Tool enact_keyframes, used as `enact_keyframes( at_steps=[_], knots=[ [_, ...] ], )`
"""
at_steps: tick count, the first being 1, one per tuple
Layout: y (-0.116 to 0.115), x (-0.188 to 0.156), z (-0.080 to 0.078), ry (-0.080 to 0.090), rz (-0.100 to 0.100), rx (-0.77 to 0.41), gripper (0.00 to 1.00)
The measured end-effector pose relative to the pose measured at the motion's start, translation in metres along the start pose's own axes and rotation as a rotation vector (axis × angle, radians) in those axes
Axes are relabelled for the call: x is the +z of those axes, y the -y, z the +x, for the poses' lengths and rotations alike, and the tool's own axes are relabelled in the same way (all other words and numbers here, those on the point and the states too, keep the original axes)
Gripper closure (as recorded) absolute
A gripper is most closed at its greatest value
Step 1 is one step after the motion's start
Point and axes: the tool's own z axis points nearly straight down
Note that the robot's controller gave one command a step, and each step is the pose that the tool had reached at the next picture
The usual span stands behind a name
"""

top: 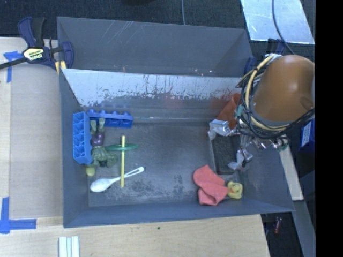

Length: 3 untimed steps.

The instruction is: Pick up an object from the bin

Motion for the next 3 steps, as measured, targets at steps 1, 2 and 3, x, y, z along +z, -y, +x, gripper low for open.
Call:
enact_keyframes(
  at_steps=[1, 2, 3],
  knots=[
    [-0.014, 0.011, 0.008, 0.002, 0.002, -0.237, 0.0],
    [-0.05, 0.031, 0.006, 0.004, -0.001, -0.194, 0.0],
    [-0.032, 0.02, 0.004, 0.007, 0.004, -0.013, 0.0]
  ],
)
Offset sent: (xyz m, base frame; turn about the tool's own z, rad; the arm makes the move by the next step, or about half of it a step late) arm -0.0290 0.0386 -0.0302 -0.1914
